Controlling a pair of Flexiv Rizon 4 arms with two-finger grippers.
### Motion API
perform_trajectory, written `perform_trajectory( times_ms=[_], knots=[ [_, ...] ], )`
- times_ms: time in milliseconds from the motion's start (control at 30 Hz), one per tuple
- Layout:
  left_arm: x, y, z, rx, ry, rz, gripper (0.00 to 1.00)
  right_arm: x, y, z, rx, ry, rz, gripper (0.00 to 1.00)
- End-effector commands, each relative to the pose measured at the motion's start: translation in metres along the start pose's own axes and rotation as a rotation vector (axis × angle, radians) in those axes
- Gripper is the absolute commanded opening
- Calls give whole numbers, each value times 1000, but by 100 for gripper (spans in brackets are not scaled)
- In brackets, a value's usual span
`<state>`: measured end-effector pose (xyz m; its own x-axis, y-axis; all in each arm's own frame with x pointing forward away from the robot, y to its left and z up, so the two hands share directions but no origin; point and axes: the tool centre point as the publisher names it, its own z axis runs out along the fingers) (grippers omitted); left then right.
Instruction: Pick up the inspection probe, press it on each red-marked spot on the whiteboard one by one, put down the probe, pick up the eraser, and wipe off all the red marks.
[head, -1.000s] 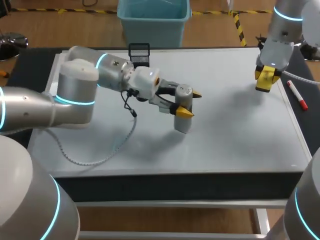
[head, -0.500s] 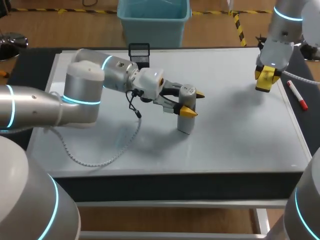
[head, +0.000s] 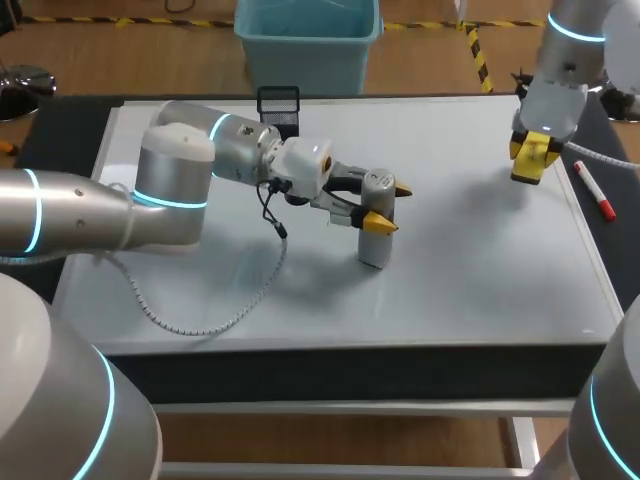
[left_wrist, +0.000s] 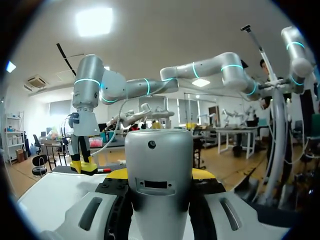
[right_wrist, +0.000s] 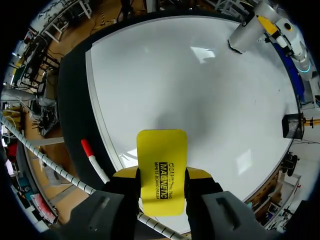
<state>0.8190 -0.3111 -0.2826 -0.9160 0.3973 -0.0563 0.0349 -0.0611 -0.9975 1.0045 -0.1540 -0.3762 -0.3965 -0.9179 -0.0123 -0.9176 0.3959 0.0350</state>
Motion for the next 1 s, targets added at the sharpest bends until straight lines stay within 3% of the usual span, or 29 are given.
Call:
perform_trajectory(
  times_ms=[33,1000],
  knots=[
    [-2,1,0,2,5,-4,0,0,-1,0,1,2,-2,0],
    [-6,6,-3,7,-9,-27,0,0,-1,0,1,2,-2,0]
  ],
)
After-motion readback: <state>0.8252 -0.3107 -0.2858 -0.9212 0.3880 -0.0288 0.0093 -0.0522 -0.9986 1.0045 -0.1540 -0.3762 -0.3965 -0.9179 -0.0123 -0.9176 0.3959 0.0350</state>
